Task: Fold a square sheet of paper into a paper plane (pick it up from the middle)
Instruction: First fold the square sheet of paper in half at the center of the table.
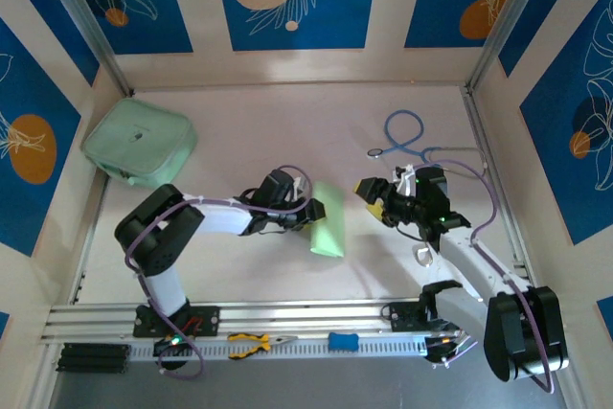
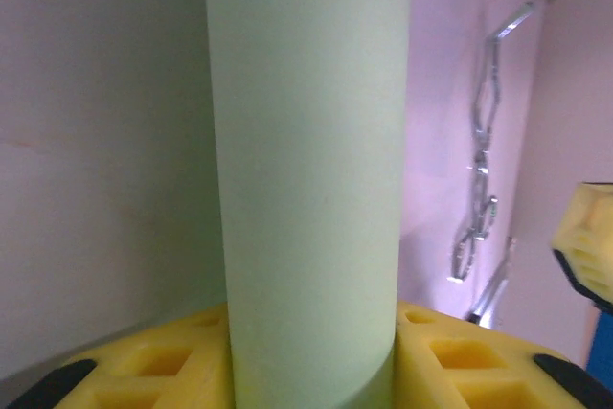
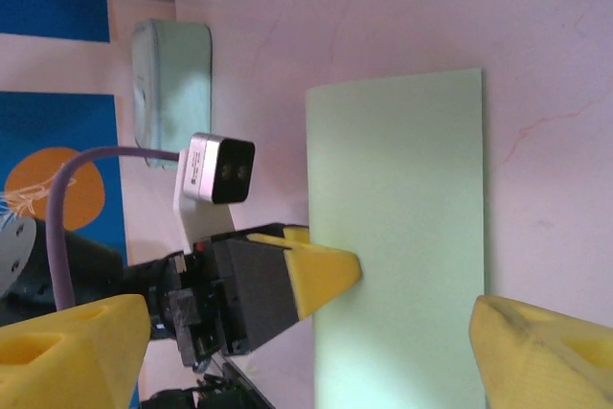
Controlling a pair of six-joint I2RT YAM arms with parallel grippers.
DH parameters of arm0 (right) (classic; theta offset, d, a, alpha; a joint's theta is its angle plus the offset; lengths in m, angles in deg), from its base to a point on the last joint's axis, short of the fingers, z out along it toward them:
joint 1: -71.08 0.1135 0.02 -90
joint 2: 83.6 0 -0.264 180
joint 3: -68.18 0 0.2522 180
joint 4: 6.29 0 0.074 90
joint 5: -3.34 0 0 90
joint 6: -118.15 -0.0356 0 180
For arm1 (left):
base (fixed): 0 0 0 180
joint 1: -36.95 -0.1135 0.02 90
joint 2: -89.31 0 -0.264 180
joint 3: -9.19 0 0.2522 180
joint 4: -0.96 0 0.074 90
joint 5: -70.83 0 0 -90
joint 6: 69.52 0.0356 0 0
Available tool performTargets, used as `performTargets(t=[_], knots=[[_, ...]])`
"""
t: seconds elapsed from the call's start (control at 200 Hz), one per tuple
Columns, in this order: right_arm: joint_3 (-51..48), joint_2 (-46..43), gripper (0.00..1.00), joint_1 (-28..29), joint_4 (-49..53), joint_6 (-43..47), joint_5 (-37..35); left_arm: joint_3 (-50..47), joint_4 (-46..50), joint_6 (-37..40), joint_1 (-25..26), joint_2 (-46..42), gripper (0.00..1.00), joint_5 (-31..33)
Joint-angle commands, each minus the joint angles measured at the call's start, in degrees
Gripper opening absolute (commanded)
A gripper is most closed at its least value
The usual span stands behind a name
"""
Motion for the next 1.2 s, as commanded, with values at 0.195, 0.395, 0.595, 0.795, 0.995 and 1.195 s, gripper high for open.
performTargets(t=[0.195, 0.395, 0.595, 0.795, 0.995, 1.195], knots=[[0.1, 2.6, 0.83, 2.5, -2.9, -0.2, -0.6, 3.8, 7.4, 8.6, -3.8, 2.0, 0.43, -1.4], [0.7, 4.6, 0.83, 4.1, -3.8, -0.2, -1.0, 5.7, 12.5, 12.1, -3.9, 2.4, 0.49, 0.7], [1.1, 7.1, 0.83, 5.4, -5.1, 0.0, -0.5, 7.4, 19.7, 15.6, -3.9, 0.8, 0.59, 5.8], [1.8, 11.6, 0.82, 6.3, -7.6, 0.9, 2.0, 8.8, 24.4, 18.5, -3.9, -1.4, 0.59, 9.9], [2.8, 14.4, 0.81, 6.8, -7.9, 1.1, 2.4, 8.6, 25.8, 18.7, -3.9, -2.4, 0.53, 12.5], [2.9, 14.9, 0.81, 7.3, -7.9, 0.9, 1.9, 9.7, 27.2, 19.3, -3.9, -1.1, 0.49, 12.9]])
